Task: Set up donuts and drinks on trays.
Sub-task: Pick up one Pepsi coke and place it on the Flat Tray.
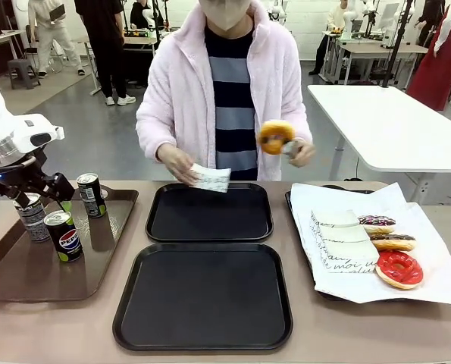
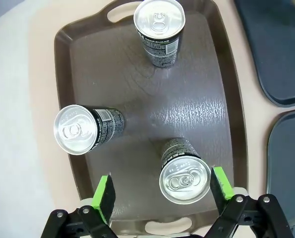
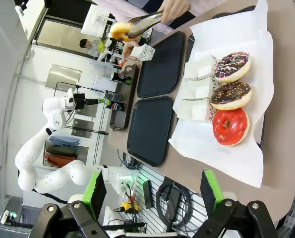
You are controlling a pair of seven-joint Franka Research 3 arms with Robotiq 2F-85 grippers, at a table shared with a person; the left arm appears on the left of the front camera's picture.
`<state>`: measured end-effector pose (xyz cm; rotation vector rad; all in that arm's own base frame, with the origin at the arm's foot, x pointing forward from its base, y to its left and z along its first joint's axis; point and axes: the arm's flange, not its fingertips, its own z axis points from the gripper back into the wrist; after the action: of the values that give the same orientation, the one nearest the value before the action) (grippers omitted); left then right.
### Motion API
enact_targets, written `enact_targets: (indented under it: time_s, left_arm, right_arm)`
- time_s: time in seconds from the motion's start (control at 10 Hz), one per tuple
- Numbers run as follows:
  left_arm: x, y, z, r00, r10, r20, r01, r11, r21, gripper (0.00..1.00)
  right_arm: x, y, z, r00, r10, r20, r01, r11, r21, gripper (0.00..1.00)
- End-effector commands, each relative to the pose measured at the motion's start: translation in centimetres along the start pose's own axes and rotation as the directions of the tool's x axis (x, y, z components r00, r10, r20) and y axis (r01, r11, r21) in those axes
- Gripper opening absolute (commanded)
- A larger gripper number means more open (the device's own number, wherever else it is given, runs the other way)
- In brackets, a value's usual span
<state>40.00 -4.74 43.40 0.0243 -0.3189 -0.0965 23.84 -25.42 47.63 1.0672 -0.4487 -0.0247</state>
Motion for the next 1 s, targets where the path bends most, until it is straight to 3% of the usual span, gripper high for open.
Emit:
enact_targets:
  time_s: [0.0,0.3,0.7,0.9]
  left_arm:
    - [-0.2,0.1,0.1,1.000,-0.012,0.001,0.012,1.000,0.017,1.00]
    - [0.0,-0.7,1.1,0.999,0.032,-0.014,-0.032,0.999,0.002,1.00]
    - [-0.3,-2.4,0.2,0.983,0.128,-0.129,-0.122,0.991,0.051,1.00]
    - [0.3,-3.0,-0.5,0.976,0.165,-0.139,-0.164,0.986,0.023,1.00]
  right_arm:
    - [0.1,-0.2,0.1,1.000,0.014,0.014,-0.014,1.000,0.022,1.00]
    - [0.1,-0.2,0.1,1.000,0.014,0.014,-0.014,1.000,0.022,1.00]
    - [0.1,-0.2,0.1,1.000,0.014,0.014,-0.014,1.000,0.022,1.00]
    - [0.1,-0.2,0.1,1.000,0.014,0.014,-0.014,1.000,0.022,1.00]
